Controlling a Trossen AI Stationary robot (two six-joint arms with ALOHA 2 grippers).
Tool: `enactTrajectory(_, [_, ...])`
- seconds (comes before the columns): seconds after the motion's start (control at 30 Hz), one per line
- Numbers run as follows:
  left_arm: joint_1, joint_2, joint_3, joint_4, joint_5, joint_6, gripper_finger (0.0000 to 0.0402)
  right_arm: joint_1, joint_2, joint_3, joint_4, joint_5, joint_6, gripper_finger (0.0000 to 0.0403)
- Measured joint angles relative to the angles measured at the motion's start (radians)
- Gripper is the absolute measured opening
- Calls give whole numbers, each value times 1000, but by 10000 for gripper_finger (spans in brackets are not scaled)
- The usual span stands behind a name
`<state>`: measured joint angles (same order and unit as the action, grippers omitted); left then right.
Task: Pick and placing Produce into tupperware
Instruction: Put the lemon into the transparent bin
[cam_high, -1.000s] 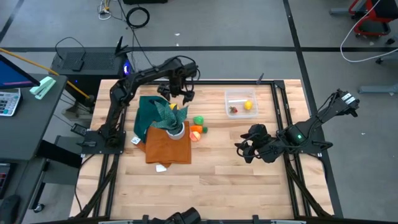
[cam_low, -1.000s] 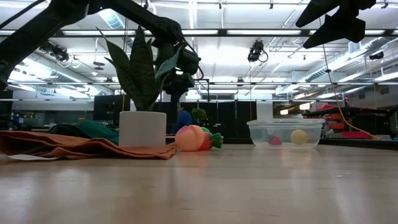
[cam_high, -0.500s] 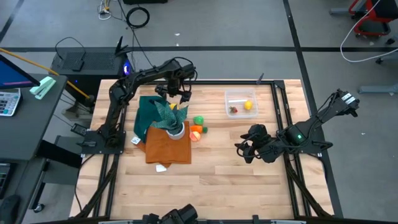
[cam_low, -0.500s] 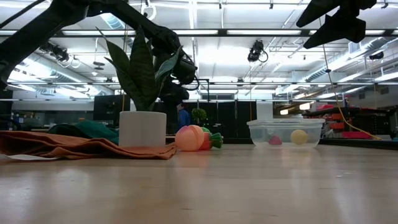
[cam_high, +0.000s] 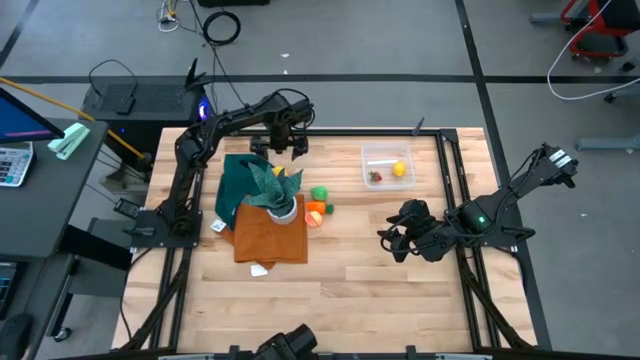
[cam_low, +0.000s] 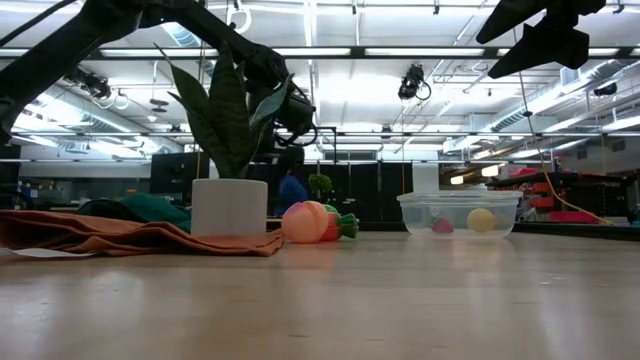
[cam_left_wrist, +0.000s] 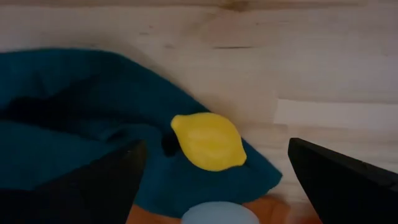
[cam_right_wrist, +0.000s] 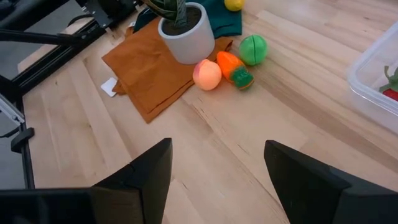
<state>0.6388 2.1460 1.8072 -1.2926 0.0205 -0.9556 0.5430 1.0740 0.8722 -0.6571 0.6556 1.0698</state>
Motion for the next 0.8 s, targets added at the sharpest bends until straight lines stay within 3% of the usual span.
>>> enactTrajectory(0.8, [-9,0,0,55,27,-242,400,0,0,0,0,1,0,219])
